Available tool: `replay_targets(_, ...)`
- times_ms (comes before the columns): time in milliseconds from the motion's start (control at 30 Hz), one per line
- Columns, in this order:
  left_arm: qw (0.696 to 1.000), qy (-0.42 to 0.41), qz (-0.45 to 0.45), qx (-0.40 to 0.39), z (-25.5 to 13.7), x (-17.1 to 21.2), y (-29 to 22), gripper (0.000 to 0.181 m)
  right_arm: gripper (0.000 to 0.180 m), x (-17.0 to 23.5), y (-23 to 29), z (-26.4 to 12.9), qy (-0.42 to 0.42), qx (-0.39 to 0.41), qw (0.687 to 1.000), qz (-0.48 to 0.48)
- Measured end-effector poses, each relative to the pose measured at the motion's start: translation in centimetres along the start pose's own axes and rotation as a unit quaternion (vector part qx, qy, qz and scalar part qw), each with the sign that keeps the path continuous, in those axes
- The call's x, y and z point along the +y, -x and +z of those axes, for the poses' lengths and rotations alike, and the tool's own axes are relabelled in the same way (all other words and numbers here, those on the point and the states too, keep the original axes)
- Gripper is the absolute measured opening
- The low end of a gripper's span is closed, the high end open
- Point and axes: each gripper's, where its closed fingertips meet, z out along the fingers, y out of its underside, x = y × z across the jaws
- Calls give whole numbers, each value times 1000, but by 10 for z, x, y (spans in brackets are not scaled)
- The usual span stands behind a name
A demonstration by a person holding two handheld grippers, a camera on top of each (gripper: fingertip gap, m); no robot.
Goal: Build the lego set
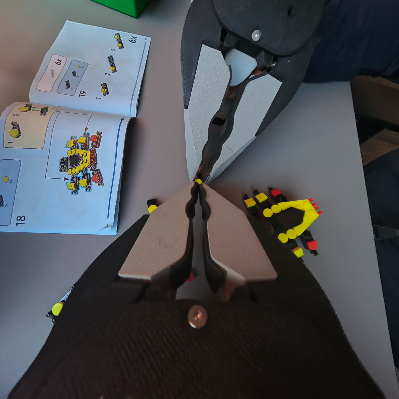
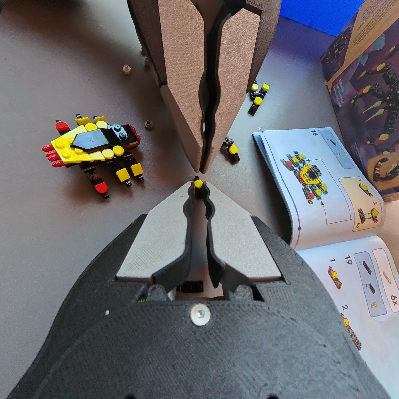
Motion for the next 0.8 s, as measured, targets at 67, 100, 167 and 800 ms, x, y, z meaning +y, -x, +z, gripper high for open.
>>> replay_targets(67,1000,-1,0,0,1,0,0,0,5,0,0,0,0,1,1000,-1)
replay_targets(100,1000,0,1,1,2,0,-1,0,5,0,0,0,0,1,1000,-1)
replay_targets(167,1000,0,7,-3,5,0,-1,0,5,0,0,0,0,0,1000,0)
replay_targets(800,1000,12,20,-19,10,3,0,0,5,1,-1,0,0,-4,1000,10)
